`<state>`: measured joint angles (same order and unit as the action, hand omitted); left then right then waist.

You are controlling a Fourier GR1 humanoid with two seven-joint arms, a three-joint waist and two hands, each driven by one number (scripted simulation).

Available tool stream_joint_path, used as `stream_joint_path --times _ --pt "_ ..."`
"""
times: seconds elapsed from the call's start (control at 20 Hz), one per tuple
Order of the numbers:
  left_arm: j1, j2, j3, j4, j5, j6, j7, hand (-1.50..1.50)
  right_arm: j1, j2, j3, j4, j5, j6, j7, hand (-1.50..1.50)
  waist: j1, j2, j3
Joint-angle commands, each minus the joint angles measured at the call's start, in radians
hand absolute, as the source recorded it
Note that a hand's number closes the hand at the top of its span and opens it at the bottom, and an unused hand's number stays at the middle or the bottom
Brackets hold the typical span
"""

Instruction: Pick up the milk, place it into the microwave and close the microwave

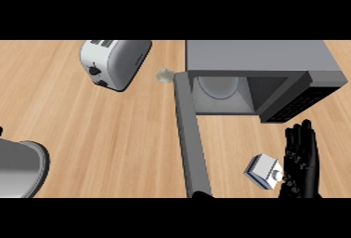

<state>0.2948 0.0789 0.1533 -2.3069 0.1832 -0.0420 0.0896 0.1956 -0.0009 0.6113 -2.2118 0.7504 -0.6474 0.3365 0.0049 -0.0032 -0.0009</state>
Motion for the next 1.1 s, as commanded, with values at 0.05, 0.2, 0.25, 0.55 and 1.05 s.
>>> stream_joint_path --times 0.05,0.2,0.25,0.55,1.05 --pt "0.089 -0.013 0.041 -0.025 0.051 -0.063 -0.031 -1.50 0.015 0.001 0.004 -0.017 0.067 -0.028 0.104 -1.50 -0.001 0.001 0.000" --pt "0.045 -0.013 0.038 -0.106 0.048 -0.026 0.060 -1.50 0.050 -0.013 -0.001 0.081 -0.039 -0.113 -0.040 -1.50 -0.003 0.002 0.001" --pt "0.058 0.026 0.110 -0.101 0.136 -0.065 0.063 -1.50 0.135 -0.070 0.030 0.025 -0.055 -0.116 -0.055 -1.50 -0.004 0.001 0.001" --pt "0.234 -0.058 0.115 -0.158 0.132 -0.162 -0.031 -1.50 0.098 -0.043 -0.006 0.201 -0.158 -0.211 -0.160 -1.50 0.005 0.001 0.001" --pt "0.196 -0.015 0.241 -0.114 0.224 -0.209 -0.011 -1.50 0.145 -0.086 -0.130 0.329 -0.444 -0.265 -0.392 -1.50 -0.001 0.002 0.002"
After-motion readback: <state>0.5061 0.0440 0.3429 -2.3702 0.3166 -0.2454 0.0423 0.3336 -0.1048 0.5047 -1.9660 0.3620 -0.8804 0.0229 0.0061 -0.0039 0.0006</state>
